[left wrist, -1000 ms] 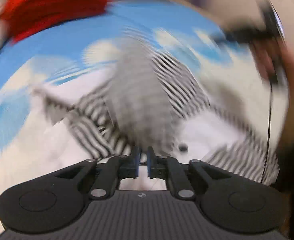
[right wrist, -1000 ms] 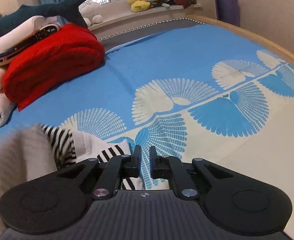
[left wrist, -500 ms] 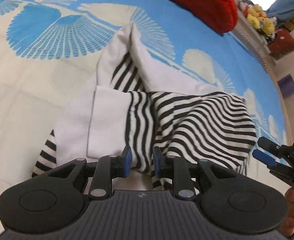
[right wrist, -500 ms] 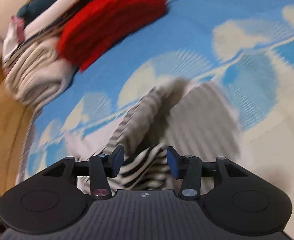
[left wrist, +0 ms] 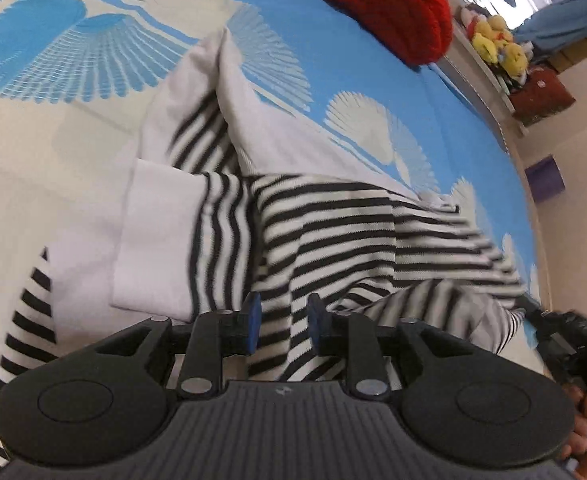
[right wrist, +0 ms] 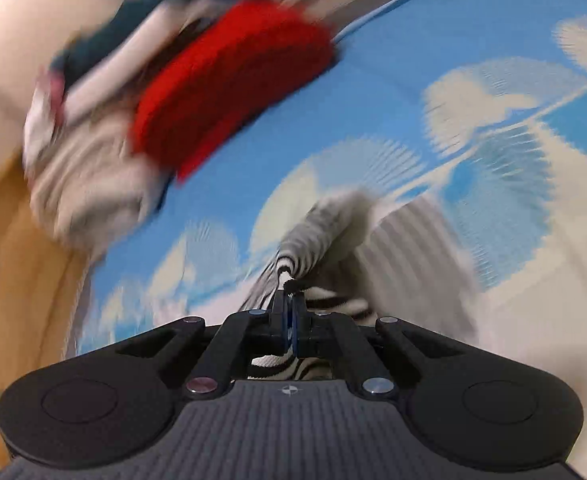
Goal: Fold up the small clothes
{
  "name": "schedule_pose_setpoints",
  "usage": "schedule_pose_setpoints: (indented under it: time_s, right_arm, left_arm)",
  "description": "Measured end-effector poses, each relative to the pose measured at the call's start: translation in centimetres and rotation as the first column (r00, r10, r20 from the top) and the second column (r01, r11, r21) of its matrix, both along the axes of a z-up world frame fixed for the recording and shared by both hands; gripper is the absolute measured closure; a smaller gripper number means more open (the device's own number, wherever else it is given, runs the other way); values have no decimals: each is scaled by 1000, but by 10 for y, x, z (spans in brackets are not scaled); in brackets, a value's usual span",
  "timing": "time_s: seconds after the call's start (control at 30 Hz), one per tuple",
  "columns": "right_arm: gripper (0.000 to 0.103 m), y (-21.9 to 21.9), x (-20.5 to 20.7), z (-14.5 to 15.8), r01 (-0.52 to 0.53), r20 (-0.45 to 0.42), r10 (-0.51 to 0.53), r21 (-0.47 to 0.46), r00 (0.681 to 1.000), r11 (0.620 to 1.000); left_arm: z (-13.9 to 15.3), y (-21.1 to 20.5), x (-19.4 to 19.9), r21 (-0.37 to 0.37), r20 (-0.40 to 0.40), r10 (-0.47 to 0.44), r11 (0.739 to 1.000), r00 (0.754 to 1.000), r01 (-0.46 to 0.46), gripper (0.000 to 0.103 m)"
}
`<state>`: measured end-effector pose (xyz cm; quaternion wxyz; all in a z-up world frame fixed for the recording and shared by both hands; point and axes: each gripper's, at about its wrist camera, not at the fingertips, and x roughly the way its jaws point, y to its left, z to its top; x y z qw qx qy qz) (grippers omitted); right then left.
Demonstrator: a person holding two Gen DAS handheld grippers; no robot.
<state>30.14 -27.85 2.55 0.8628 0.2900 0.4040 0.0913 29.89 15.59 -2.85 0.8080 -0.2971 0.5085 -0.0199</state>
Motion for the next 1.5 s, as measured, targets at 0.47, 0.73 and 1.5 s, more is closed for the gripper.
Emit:
schedule_pose_setpoints:
  time_s: [0.47,0.73,1.5]
  right_arm:
    - [68,-25,8,-53,15,-292,-33,-62,956,998]
    - [100,-12,6,-23,11,-50,-3,155,999,988]
    - [88,18,4,-60,-41,-292,23,-57,956,998]
  left_arm:
    - [-38,-34,-1,6,-145,-58,998,988,59,84]
    - [51,12,-12,28,368,77,995,926,-94,102]
    - [-14,14,-1,168,75,5,986,997,-17,100]
